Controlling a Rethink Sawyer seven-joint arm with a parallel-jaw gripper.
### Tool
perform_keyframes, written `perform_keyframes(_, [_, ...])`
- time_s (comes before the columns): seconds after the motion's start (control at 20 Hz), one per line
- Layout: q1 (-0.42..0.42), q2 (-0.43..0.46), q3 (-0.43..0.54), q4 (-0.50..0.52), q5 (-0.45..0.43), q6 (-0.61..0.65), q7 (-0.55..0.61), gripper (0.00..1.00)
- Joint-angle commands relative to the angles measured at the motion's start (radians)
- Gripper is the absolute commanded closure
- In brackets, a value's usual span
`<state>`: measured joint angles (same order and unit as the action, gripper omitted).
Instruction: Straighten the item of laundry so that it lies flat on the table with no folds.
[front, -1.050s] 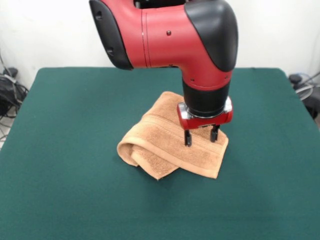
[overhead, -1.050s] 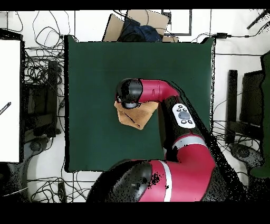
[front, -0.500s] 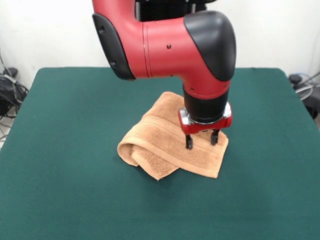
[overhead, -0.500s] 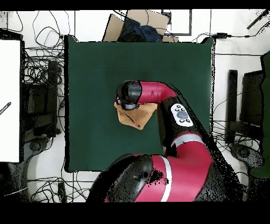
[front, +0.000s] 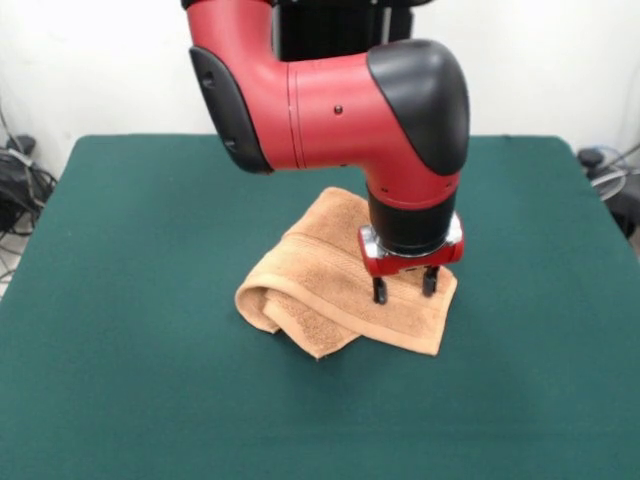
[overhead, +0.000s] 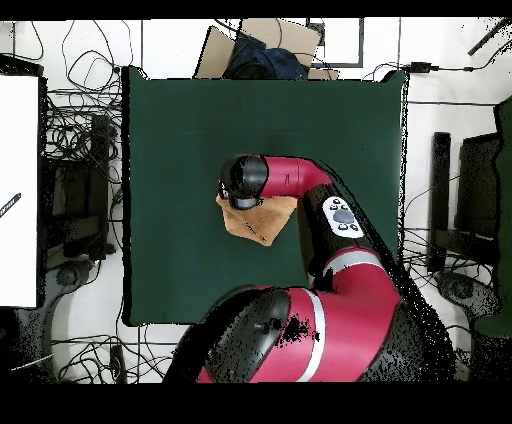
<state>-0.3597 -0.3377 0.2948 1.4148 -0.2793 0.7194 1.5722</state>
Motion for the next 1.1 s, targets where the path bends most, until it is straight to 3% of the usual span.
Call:
perform_keyframes(0.05, [0.001, 0.062, -0.013, -0.011, -0.080, -0.099, 0.022, 1.00])
perform_keyframes(1.0, [0.006, 0.052, -0.018, -0.006, -0.081, -0.110, 0.036, 1.00])
perform_keyframes(1.05, [0.004, 0.053, -0.015, -0.007, -0.080, -0.109, 0.033, 0.00])
perform_keyframes(1.1, [0.003, 0.053, -0.014, -0.005, -0.079, -0.110, 0.033, 0.00])
